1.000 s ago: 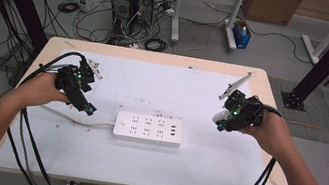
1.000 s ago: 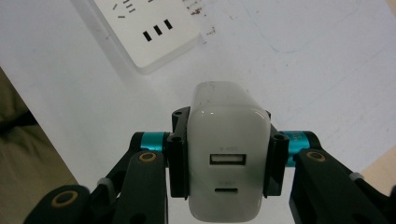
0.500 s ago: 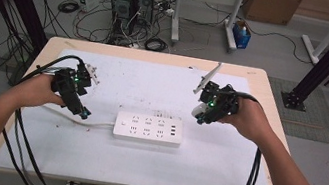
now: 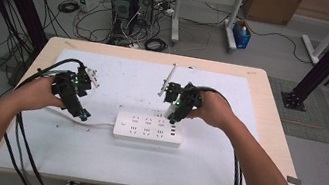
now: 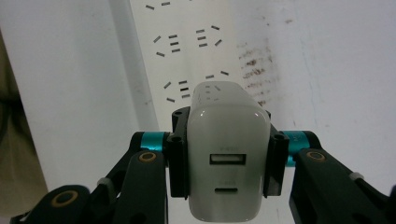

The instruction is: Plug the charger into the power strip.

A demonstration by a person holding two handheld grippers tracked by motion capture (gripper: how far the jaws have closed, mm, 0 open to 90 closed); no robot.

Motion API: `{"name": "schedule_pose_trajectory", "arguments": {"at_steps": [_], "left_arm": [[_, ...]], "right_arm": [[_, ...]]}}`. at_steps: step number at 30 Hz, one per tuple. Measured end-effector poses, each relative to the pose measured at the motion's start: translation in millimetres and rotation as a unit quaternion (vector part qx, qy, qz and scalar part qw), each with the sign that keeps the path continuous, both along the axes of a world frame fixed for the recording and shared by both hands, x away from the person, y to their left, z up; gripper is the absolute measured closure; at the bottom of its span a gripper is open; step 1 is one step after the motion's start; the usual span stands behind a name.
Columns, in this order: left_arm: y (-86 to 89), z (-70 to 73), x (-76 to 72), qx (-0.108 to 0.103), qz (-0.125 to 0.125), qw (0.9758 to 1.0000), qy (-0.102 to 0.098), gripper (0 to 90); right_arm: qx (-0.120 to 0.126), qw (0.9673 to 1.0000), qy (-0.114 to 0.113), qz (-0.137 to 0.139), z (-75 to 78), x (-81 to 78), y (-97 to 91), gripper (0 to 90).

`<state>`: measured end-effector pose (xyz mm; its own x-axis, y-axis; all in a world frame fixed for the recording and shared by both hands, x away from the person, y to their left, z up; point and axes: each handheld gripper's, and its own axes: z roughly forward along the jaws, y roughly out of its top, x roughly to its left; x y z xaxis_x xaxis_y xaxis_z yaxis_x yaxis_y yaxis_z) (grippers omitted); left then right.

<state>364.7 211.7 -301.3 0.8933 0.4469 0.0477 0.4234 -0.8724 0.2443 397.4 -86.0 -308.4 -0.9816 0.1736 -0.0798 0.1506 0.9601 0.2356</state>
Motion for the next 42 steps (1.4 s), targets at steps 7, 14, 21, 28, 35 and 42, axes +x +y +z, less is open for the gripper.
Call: {"name": "schedule_pose_trajectory", "arguments": {"at_steps": [7, 14, 21, 28, 35, 42], "left_arm": [[3.8, -6.5, 6.4, 0.002, -0.002, 1.0000, 0.006, 21.4], [4.4, -7.6, 8.9, 0.003, -0.005, 1.0000, 0.003, 21.4], [0.7, -10.7, 9.6, 0.002, -0.010, 0.9999, 0.004, 21.4], [1.6, -11.8, 11.9, -0.002, -0.008, 1.0000, 0.005, 21.4], [4.2, -11.1, 11.2, -0.001, -0.007, 1.0000, 0.005, 21.4], [3.3, -11.4, 10.9, -0.005, -0.006, 1.0000, 0.003, 21.4]], "right_arm": [[-0.022, 0.9994, 0.015, 0.021, -26.1, 12.9, 19.2, 62.1], [-0.045, 0.9974, 0.028, 0.048, -44.0, 19.4, 31.4, 62.1], [-0.057, 0.9950, 0.029, 0.076, -51.2, 22.3, 35.7, 62.2], [-0.066, 0.9934, 0.026, 0.090, -52.0, 23.0, 41.5, 62.4], [-0.071, 0.9930, 0.034, 0.089, -59.1, 25.3, 44.1, 62.4], [-0.074, 0.9929, 0.030, 0.088, -59.9, 23.3, 43.9, 62.6]]}}
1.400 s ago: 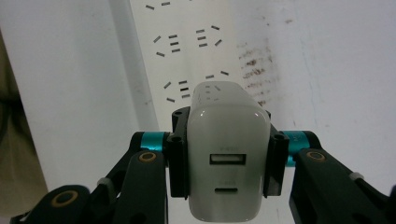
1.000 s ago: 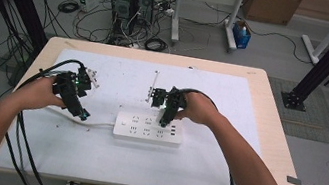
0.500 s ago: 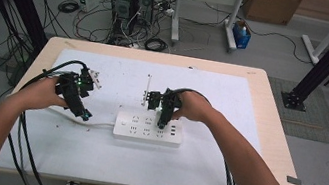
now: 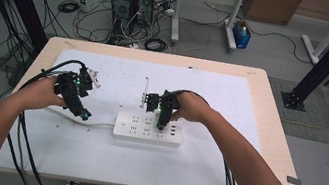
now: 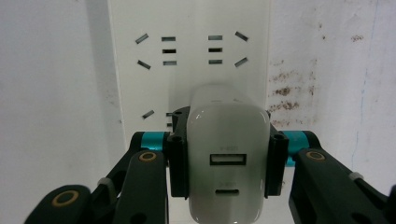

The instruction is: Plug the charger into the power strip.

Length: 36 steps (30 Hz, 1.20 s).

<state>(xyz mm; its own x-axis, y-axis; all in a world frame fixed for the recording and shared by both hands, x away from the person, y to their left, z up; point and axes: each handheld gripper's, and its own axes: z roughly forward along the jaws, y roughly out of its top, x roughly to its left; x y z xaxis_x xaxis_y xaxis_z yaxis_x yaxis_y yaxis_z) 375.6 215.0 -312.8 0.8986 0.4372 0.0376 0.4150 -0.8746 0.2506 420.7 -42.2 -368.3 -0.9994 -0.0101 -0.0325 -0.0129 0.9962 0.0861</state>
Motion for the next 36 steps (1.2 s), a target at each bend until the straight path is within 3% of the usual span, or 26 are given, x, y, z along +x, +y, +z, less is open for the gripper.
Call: {"name": "schedule_pose_trajectory", "arguments": {"at_steps": [2, 5, 7, 8, 12, 13, 16, 19, 23, 36], "left_arm": [[0.2, -0.2, 0.2, -0.001, 0.001, 1.0000, -0.001, 21.4], [0.5, -0.4, 0.7, 0.000, 0.000, 1.0000, 0.000, 21.4], [-0.1, -0.9, 0.2, 0.001, 0.000, 1.0000, 0.000, 21.4], [-0.4, -1.1, 0.0, 0.001, -0.002, 1.0000, 0.000, 21.4], [-0.9, -2.2, -1.3, -0.002, 0.001, 1.0000, -0.001, 21.4], [-0.8, -2.0, -1.5, -0.002, 0.002, 1.0000, 0.000, 21.4], [0.2, -0.4, -2.4, -0.003, 0.001, 1.0000, -0.002, 21.4], [2.4, -0.2, -2.7, -0.007, 0.007, 0.9999, -0.003, 21.4], [3.5, -1.3, -3.0, -0.007, 0.008, 0.9999, -0.003, 21.4], [4.3, -3.1, -2.8, -0.010, 0.004, 0.9999, -0.003, 21.4]], "right_arm": [[0.000, 1.0000, 0.003, 0.001, -0.4, 1.2, 0.6, 62.6], [0.009, 0.9992, 0.037, -0.013, -0.9, 11.7, -2.1, 62.6], [0.011, 0.9986, 0.048, -0.018, -1.4, 14.7, -2.3, 62.6], [0.005, 0.9988, 0.044, -0.021, -1.2, 12.6, -1.2, 62.6], [-0.016, 0.9997, -0.018, 0.010, -4.0, -5.8, 6.1, 62.6], [-0.019, 0.9995, -0.021, 0.010, -4.2, -7.3, 6.5, 62.7], [-0.013, 0.9999, -0.009, 0.007, -4.9, -2.3, 5.7, 62.6], [-0.002, 0.9998, 0.019, -0.008, -6.4, 5.6, 2.6, 62.6], [0.015, 0.9994, 0.029, -0.010, -8.1, 9.3, -2.0, 62.7], [0.025, 0.9994, 0.025, 0.001, -9.1, 7.9, -3.7, 62.2]]}}
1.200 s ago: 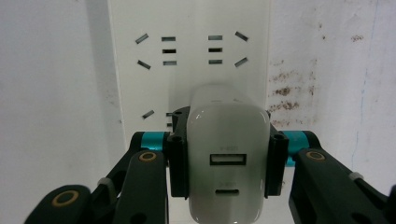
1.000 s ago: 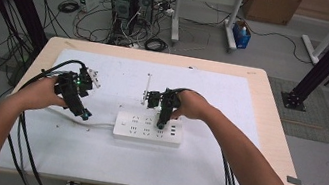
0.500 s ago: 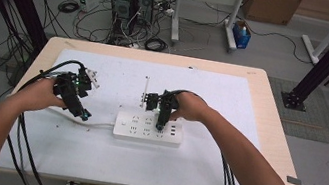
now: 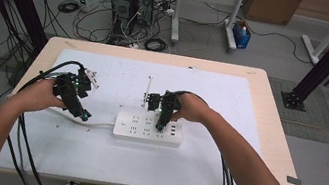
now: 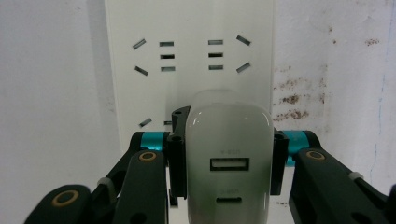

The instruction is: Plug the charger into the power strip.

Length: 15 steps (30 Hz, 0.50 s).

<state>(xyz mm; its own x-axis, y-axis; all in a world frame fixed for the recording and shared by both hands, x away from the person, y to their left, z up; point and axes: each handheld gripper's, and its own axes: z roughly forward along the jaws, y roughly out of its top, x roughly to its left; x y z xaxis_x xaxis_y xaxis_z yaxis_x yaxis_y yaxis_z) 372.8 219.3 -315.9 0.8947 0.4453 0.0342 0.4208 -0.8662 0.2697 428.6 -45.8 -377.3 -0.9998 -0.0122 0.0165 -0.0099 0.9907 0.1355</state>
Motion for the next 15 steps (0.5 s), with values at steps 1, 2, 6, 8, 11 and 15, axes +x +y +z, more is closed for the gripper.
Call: {"name": "schedule_pose_trajectory", "arguments": {"at_steps": [1, 2, 6, 8, 11, 15], "left_arm": [[0.4, -0.1, 0.2, 0.000, 0.002, 1.0000, 0.000, 21.4], [0.8, -0.4, 0.5, -0.002, 0.003, 1.0000, -0.001, 21.4], [1.1, -0.9, 1.6, -0.005, 0.003, 1.0000, -0.002, 21.4], [1.4, -0.8, 2.3, -0.006, 0.003, 1.0000, -0.003, 21.4], [2.4, -0.6, 3.0, -0.010, 0.004, 0.9999, -0.005, 21.4], [3.5, 0.5, 3.0, -0.013, 0.006, 0.9999, -0.007, 21.4]], "right_arm": [[-0.001, 1.0000, 0.000, 0.000, 0.2, -0.3, 0.0, 62.0], [0.000, 1.0000, 0.000, 0.002, 0.1, 0.2, -0.1, 61.8], [-0.007, 1.0000, -0.004, 0.002, -1.6, -0.3, -1.3, 54.3], [0.003, 1.0000, 0.001, -0.003, 0.5, 0.5, -3.2, 46.8], [0.027, 0.9987, 0.016, -0.041, 8.5, 4.8, -5.4, 29.1], [0.057, 0.9948, 0.011, -0.084, 24.5, 10.7, -11.0, 17.9]]}}
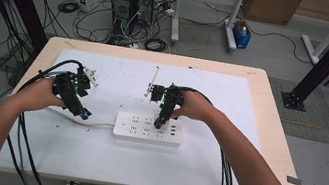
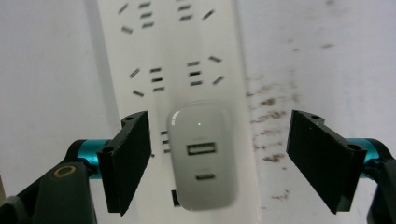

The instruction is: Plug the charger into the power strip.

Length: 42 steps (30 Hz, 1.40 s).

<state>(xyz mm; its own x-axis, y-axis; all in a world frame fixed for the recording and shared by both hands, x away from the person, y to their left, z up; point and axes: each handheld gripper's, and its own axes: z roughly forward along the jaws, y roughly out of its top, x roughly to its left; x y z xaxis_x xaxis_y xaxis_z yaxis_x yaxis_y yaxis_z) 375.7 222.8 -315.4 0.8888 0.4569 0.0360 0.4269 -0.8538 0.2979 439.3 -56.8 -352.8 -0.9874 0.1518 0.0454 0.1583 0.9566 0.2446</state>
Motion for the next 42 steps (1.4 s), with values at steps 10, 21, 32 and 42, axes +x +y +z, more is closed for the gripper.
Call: {"name": "schedule_pose_trajectory", "arguments": {"at_steps": [10, 21, 32, 42], "left_arm": [[-2.1, 2.1, -0.7, -0.004, 0.000, 1.0000, -0.004, 21.4], [-4.4, 6.8, -3.1, -0.015, -0.003, 0.9998, -0.011, 21.4], [-1.9, 12.3, -8.8, -0.015, -0.007, 0.9997, -0.020, 21.4], [2.0, 12.3, -10.1, -0.015, -0.002, 0.9995, -0.026, 21.4]], "right_arm": [[0.007, 0.9951, -0.061, -0.077, 29.3, 1.0, -30.0, 11.9], [0.027, 0.9894, -0.070, -0.125, 65.4, -19.6, -89.5, 0.9], [0.016, 0.9841, -0.075, -0.161, 77.0, -57.9, -150.1, 0.9], [0.005, 0.9812, -0.080, -0.176, 68.4, -74.4, -169.3, 0.9]]}}
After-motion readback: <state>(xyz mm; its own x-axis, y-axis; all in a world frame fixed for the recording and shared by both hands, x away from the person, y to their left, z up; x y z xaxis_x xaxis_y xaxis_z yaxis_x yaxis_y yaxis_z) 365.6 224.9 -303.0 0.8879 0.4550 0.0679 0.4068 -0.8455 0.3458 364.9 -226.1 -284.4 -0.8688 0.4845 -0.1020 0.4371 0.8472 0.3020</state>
